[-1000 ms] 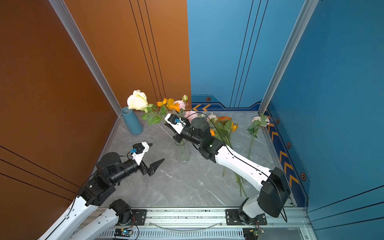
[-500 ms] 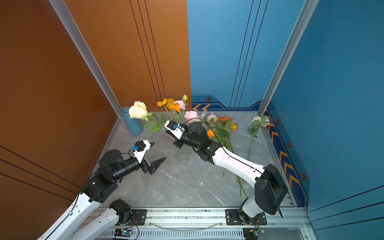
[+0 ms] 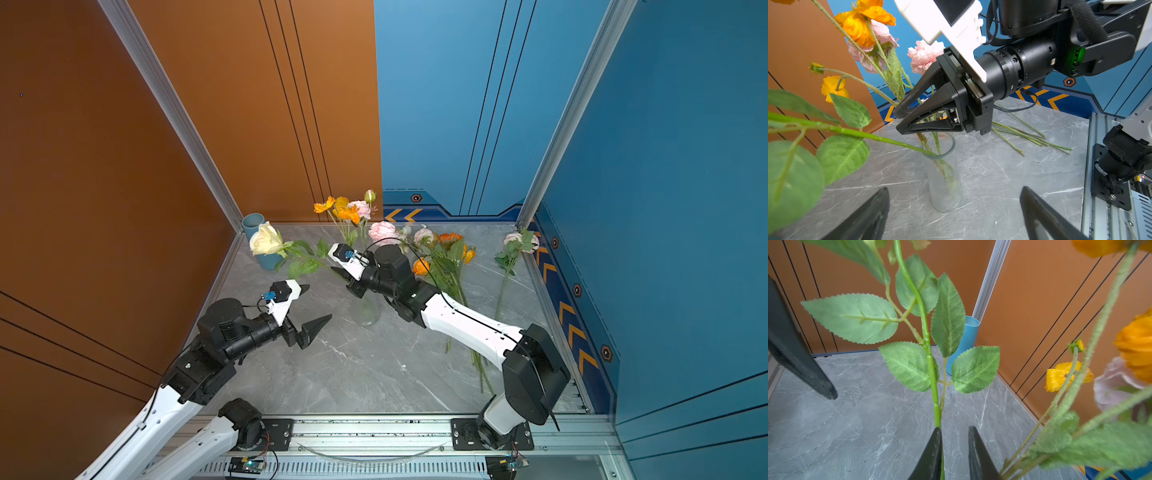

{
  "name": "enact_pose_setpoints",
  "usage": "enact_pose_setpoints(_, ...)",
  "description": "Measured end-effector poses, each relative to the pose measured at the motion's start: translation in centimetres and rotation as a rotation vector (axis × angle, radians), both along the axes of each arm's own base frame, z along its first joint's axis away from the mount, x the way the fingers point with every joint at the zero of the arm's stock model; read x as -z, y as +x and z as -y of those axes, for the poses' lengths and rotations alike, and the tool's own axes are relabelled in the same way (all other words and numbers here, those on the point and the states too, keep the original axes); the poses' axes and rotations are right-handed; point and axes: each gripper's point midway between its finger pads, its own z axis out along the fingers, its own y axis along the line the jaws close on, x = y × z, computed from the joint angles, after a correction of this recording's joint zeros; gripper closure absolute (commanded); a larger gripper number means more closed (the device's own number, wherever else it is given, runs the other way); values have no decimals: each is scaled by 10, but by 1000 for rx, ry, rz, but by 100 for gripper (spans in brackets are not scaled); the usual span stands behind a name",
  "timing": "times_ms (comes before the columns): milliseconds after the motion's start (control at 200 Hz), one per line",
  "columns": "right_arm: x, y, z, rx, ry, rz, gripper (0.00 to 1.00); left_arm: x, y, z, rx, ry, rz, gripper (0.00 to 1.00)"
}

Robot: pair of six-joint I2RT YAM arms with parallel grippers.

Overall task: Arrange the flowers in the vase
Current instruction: 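Open the right gripper and draw it back from the vase, then reach the right gripper to the pink rose stems by the wall and close on them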

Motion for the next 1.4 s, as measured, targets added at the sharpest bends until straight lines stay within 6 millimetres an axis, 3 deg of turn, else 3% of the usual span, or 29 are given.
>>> enact_pose_setpoints(195, 4, 1, 8, 31, -10, -2, 49, 2, 0, 1, 9, -4, -13, 2)
enact_pose_setpoints(360, 1, -7, 34, 88, 0, -31, 26, 8, -1, 8, 46, -3, -43, 2)
enact_pose_setpoints(425, -8, -10, 53, 127, 24, -47, 14, 11, -3, 13, 66, 1, -56, 2)
enact_pose_setpoints(531, -25, -11, 94, 223, 76, -77, 5, 17, -12, 29, 128, 17, -77, 2)
enact_pose_setpoints(661, -30, -7, 170, 460, 165, -117, 1, 20, -30, 60, 238, 63, -114, 2)
enact_pose_setpoints(766, -4, 3, 241, 737, 205, -201, 3, 5, -40, 87, 309, 91, -91, 2)
enact_pose_setpoints(871, 28, 12, 323, 1059, 250, -325, 11, -19, -51, 117, 385, 120, -37, 2)
enact_pose_setpoints(951, 50, 11, 384, 1266, 308, -427, 16, -34, -50, 137, 426, 145, -3, 2)
enact_pose_setpoints(1016, 70, 9, 420, 1380, 346, -523, 19, -39, -45, 151, 444, 170, 15, 2)
enact_pose_setpoints(1101, 101, 13, 449, 1464, 353, -674, 26, -34, -36, 167, 463, 216, 29, 2)
enact_pose_setpoints(1211, 153, 23, 475, 1507, 324, -898, 43, -6, -31, 181, 506, 281, 5, 2)
enact_pose_setpoints(1316, 201, 24, 492, 1530, 306, -1085, 49, 23, -34, 181, 532, 328, -32, 2)
enact_pose_setpoints(1402, 227, 23, 498, 1544, 263, -1175, 52, 44, -41, 176, 548, 364, -45, 2)
